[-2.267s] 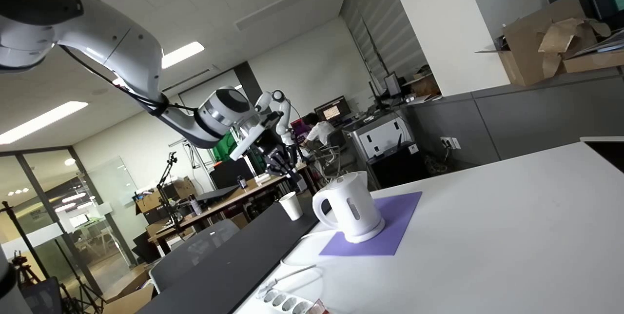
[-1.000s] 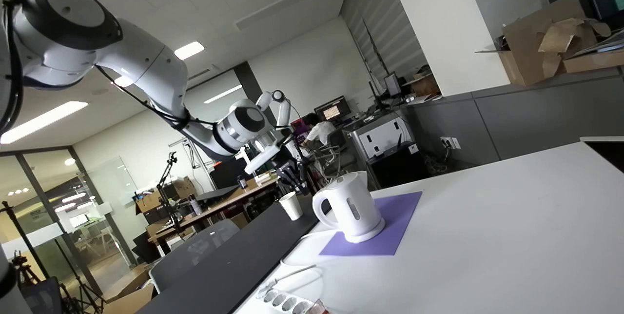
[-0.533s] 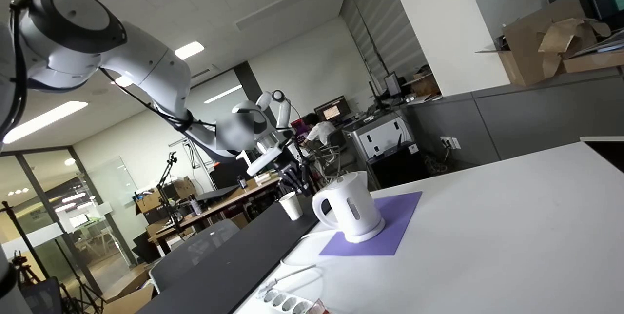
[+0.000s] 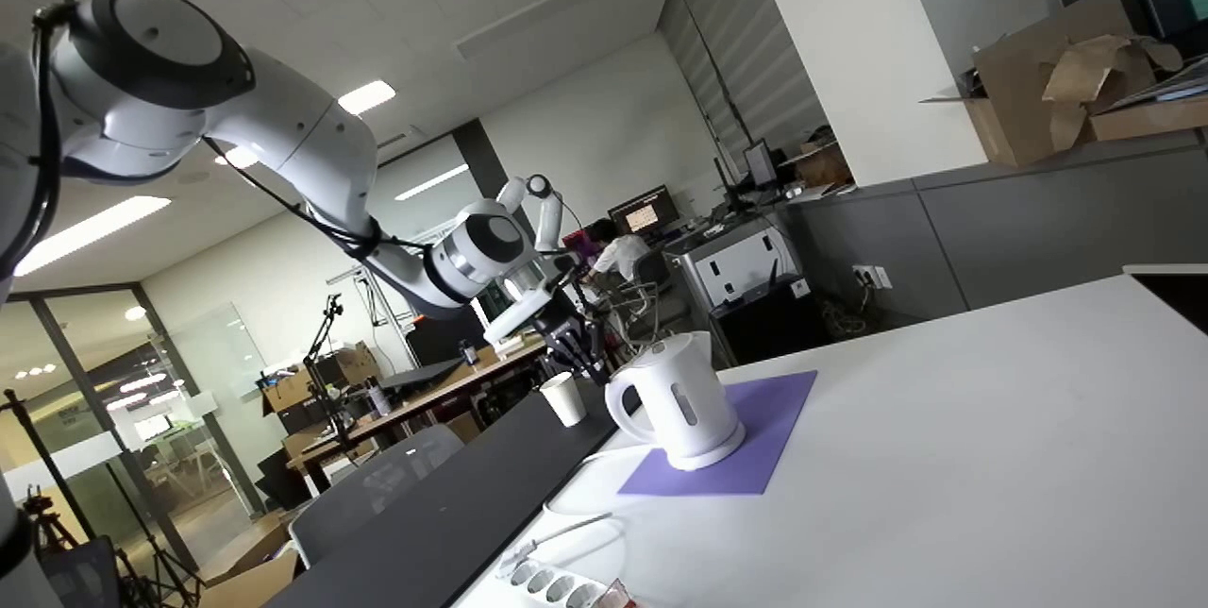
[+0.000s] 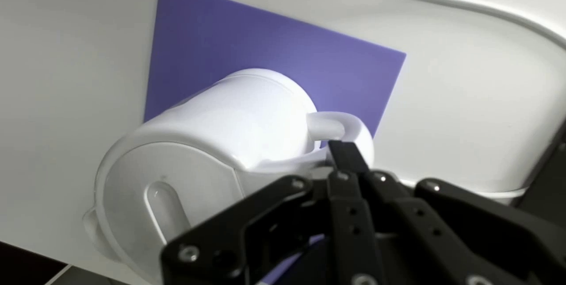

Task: Press the on/off button on the kettle.

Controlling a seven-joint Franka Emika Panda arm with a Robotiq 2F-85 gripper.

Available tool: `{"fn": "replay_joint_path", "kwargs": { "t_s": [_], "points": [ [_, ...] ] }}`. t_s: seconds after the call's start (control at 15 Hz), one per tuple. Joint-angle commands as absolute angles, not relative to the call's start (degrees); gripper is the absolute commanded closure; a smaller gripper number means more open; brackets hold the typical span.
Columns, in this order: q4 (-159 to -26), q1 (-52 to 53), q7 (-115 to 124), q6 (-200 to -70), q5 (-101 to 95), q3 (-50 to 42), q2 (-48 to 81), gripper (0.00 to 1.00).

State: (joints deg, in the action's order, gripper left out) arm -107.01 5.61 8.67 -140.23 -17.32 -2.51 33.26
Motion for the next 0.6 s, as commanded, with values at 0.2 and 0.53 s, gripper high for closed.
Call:
{"fn": "replay_joint_path", "kwargs": {
  "t_s": [0.2,0.53],
  "points": [
    [-103.02,6.61,8.84,-136.72,-16.11,-3.39,36.03,1.00],
    [-101.79,7.47,9.57,-134.70,-16.74,-3.74,36.19,1.00]
  ]
}}
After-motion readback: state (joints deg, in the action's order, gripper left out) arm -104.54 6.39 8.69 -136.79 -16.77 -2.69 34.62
